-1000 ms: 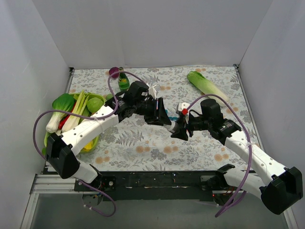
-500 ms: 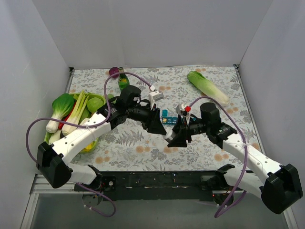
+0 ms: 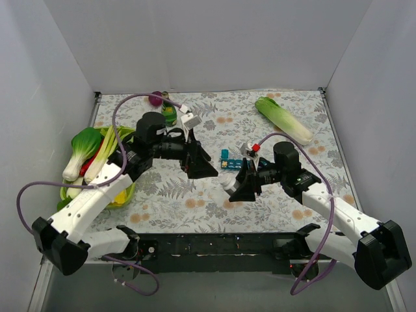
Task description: Sort the pills into containers
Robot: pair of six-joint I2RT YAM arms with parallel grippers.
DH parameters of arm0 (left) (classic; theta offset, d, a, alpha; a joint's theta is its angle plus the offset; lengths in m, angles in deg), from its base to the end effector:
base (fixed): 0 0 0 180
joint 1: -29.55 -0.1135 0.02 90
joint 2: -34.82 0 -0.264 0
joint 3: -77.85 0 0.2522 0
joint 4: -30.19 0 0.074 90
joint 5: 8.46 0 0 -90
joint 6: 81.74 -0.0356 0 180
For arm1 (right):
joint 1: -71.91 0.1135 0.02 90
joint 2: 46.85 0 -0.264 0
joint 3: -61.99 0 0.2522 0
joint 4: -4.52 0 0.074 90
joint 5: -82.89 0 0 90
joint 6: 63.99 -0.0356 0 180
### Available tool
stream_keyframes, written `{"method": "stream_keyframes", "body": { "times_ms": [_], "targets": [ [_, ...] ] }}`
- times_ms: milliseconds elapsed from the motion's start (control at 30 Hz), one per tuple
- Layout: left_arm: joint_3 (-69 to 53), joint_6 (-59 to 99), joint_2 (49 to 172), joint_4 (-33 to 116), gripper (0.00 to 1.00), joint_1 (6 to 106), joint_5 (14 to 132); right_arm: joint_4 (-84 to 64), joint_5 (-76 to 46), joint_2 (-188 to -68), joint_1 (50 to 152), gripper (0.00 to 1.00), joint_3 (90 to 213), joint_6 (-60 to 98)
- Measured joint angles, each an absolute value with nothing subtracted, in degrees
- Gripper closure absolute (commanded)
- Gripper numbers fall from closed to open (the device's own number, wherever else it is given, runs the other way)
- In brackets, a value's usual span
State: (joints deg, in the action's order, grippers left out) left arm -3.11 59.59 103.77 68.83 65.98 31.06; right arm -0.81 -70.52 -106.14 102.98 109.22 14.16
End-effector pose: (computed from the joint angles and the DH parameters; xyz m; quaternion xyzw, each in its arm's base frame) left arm 0.1915 -0.1755 0.3690 0.1223 0.7923 -0.5909 0.0909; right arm 0.1700 0.1396 0.2609 -0.4213 0.6240 0.5785 0.3139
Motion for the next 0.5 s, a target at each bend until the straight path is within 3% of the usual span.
{"method": "stream_keyframes", "body": {
  "times_ms": [200,500],
  "targets": [
    [-1.58,70.67,96.12,65.88,0.02,63.29,37.22,-14.82,-64.86,-105.79,103.06,0.99,115.91,31.01],
    [0.02,92.64,107.84,67.94,0.12,63.77,41.03,-27.08,-47.44,-103.08,108.09,0.99,123.97,57.52]
  ]
}}
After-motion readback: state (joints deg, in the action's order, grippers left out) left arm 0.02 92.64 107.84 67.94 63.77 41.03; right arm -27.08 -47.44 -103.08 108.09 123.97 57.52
